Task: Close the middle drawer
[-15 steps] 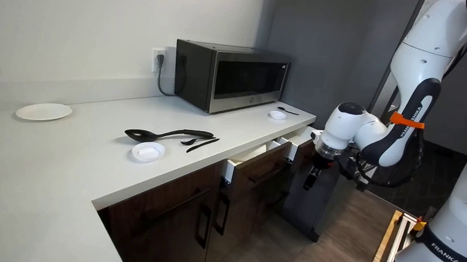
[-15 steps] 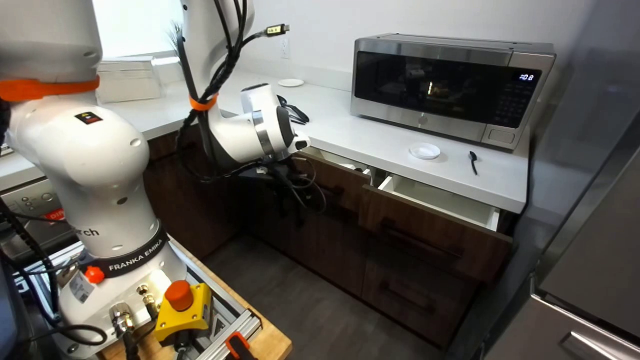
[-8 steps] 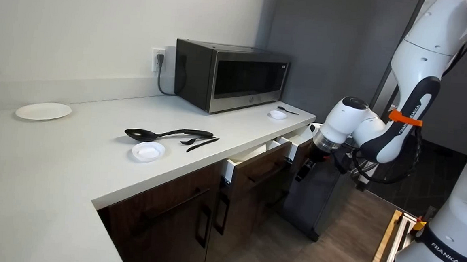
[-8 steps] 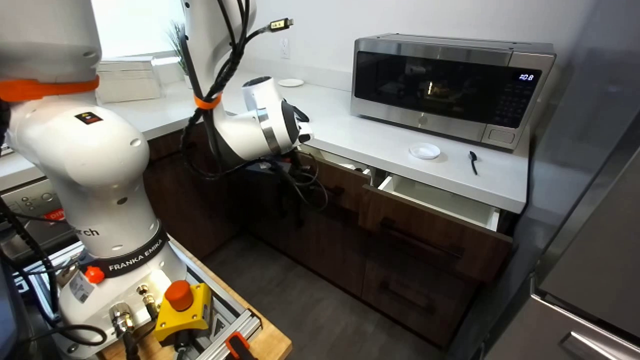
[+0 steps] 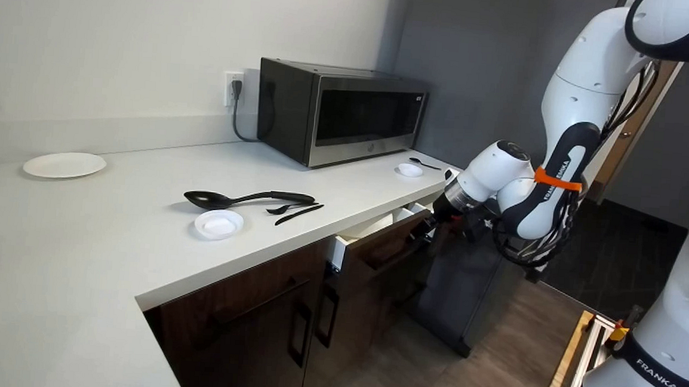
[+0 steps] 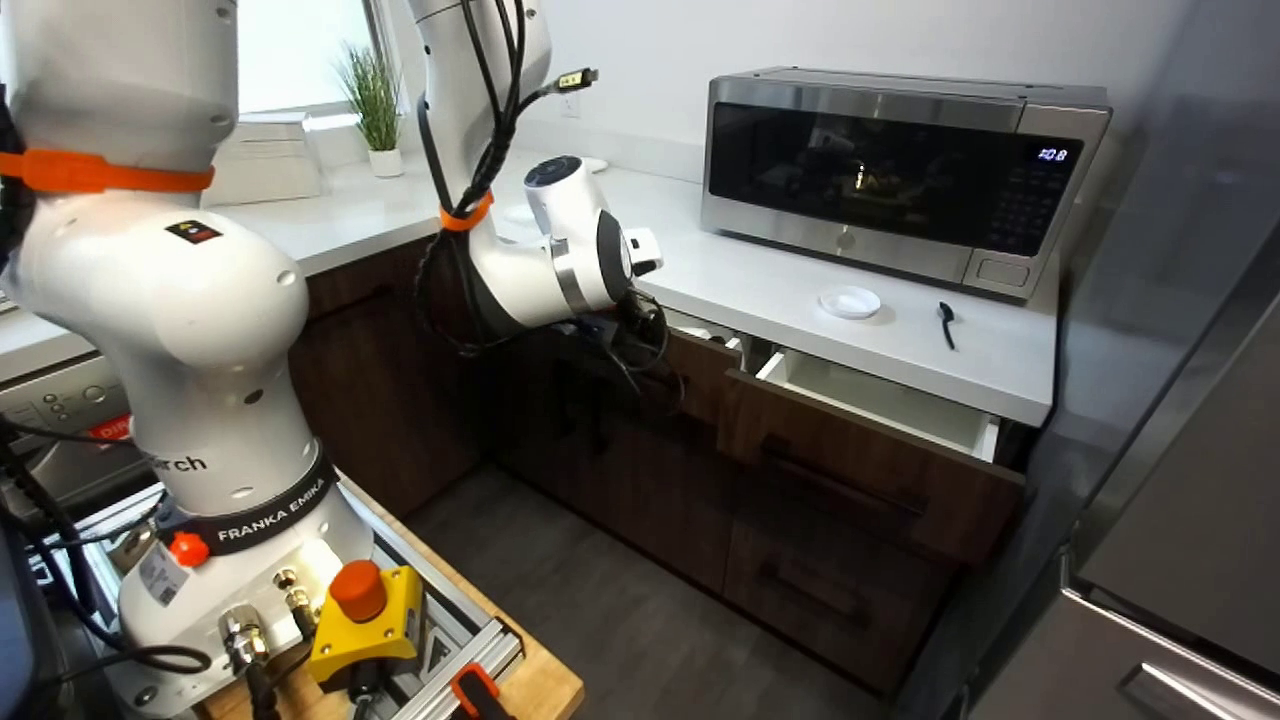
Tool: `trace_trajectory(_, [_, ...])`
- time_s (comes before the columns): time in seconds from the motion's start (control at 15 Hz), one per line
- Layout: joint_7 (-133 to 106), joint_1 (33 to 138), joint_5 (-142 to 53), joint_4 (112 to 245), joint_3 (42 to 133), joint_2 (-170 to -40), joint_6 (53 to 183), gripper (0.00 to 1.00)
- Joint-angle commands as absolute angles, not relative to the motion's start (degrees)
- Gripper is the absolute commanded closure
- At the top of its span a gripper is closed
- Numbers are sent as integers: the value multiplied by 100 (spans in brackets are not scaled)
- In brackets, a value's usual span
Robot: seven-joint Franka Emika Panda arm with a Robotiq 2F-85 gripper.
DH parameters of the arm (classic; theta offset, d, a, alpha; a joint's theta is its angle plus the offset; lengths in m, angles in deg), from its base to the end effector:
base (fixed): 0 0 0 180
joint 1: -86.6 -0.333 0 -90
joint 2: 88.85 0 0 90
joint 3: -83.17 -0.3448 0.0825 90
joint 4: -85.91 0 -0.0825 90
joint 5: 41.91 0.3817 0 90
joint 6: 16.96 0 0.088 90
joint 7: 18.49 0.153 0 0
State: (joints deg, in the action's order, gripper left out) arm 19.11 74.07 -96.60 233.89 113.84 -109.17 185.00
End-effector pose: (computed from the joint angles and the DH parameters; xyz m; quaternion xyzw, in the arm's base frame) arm 0.4685 -0.0472 0.1835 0.9700 0.0445 0.2392 0.0010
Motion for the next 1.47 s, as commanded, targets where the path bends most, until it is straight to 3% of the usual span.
trace_trajectory(0.0, [1066, 6594, -8109, 23208, 11982, -11951, 19711, 0])
trace_trajectory(0.4, [761, 6377, -6802, 23138, 11568, -13342, 20901, 0])
trace_trajectory(0.47, [-272, 7109, -6071, 23221, 10657, -13146, 20878, 0])
trace_trajectory(0.87, [-1855, 8176, -5055, 23108, 9214, -13361, 21441, 0])
trace_trajectory(1.4, [-2083, 8682, -5026, 22525, 8695, -13399, 21165, 0])
